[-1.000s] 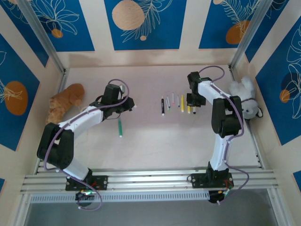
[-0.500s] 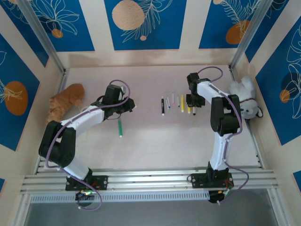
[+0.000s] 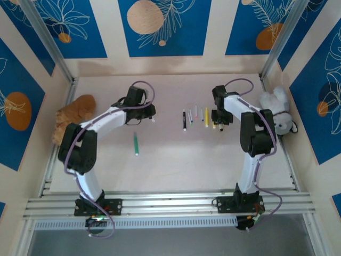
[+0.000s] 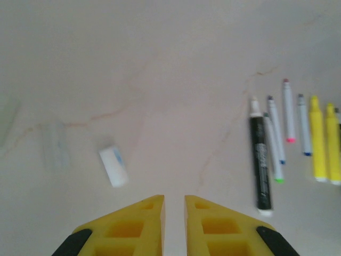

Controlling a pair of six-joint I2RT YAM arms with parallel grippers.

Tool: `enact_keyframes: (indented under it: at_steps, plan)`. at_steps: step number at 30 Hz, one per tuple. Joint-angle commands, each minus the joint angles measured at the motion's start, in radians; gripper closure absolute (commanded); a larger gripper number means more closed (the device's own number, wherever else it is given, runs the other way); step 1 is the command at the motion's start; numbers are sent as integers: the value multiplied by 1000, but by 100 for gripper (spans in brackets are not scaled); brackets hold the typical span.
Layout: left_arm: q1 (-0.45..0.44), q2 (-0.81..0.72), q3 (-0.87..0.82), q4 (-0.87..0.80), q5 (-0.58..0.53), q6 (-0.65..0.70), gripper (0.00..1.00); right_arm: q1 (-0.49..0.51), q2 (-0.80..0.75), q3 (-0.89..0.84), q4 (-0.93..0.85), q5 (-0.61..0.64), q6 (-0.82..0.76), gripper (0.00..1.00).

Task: Open the pen caps

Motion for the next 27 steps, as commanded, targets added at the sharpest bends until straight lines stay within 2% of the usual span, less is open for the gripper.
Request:
enact_keyframes:
  at_steps: [1,7,12,18,27]
  plan:
    - [12,78,81,-125,-101,87,100,46,-136,-13,-21,-5,32,71]
    - [12,185,169,-152,-92,92,100,144,-215,-9,-59,34,52,71]
    - [8,227,187,-165,-127,60,100,197,-228,20,-69,47,64,71]
    - [8,235,192,-179,-155,60,100,215,-209,51,-82,55,64,71]
    - [8,262,195,-171,-161,59,89,240,-213,38,-68,42,81,71]
